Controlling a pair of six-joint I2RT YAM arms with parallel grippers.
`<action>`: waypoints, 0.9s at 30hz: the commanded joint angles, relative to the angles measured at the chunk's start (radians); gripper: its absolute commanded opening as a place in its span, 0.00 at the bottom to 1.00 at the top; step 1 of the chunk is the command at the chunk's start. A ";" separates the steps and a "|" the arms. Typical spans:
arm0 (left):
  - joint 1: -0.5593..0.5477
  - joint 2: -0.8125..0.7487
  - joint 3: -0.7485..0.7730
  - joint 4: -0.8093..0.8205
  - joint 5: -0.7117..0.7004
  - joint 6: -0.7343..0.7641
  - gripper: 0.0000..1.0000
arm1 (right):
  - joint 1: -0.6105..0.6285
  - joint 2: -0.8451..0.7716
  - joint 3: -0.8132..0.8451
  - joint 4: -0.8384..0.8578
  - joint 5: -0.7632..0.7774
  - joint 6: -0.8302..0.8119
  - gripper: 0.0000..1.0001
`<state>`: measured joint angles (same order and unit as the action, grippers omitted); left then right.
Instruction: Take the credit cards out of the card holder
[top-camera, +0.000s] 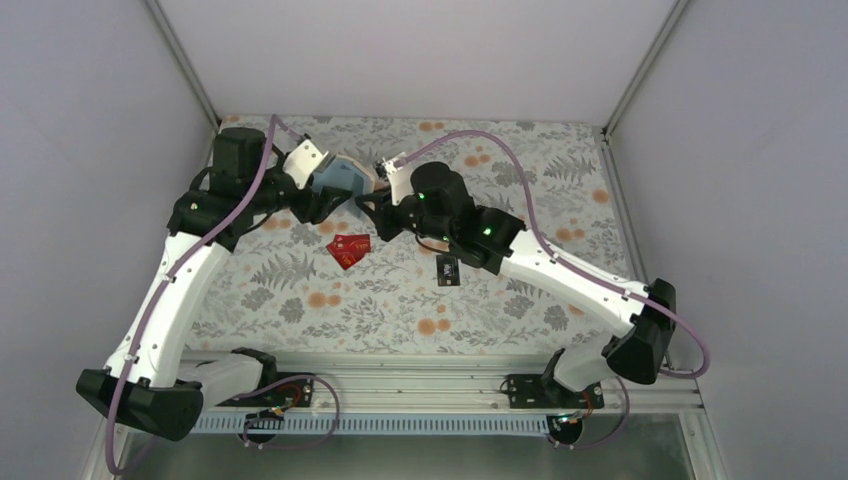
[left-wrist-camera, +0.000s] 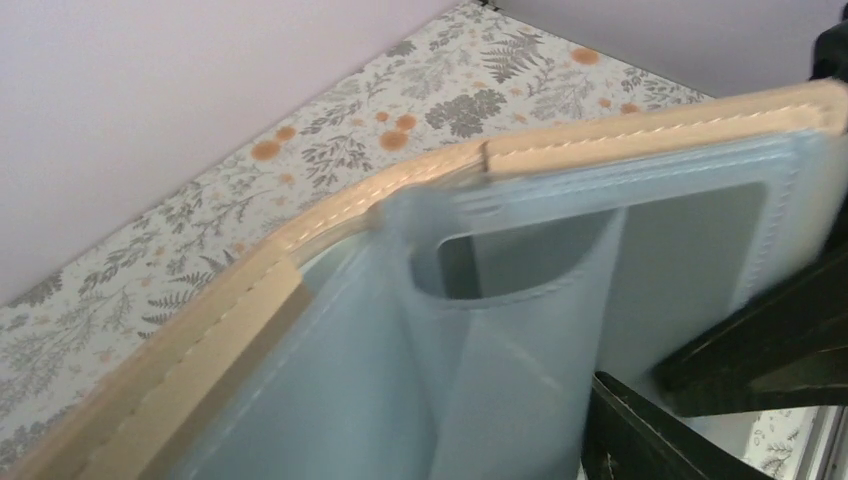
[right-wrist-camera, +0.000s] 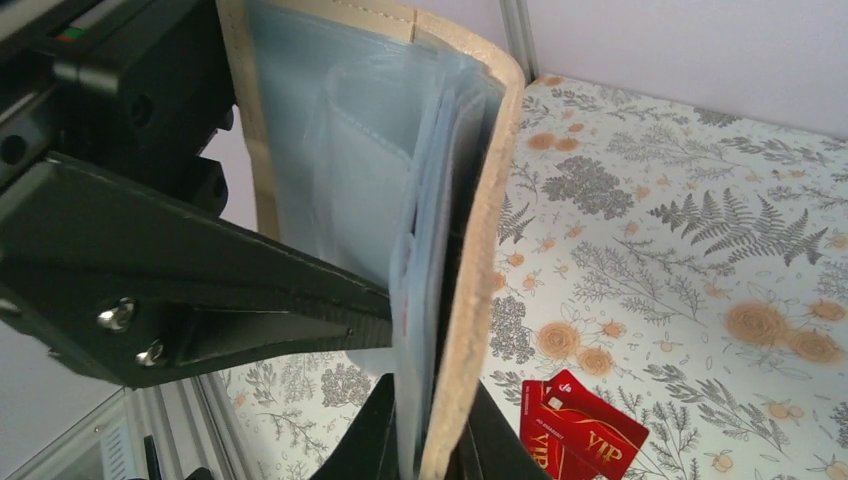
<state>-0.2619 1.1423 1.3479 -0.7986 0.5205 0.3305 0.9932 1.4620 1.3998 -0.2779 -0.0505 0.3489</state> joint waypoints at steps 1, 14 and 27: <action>-0.001 0.007 -0.003 0.035 -0.110 -0.009 0.71 | 0.035 -0.075 0.007 0.076 -0.133 -0.040 0.04; 0.011 -0.012 0.048 -0.037 0.139 0.029 0.03 | -0.018 -0.161 -0.067 0.057 -0.229 -0.119 0.04; 0.016 -0.022 0.091 -0.121 0.306 0.095 0.02 | -0.122 -0.325 -0.223 0.074 -0.307 -0.287 0.59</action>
<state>-0.2508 1.1278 1.4185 -0.9066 0.7567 0.4019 0.8959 1.1503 1.1881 -0.2314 -0.3225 0.1242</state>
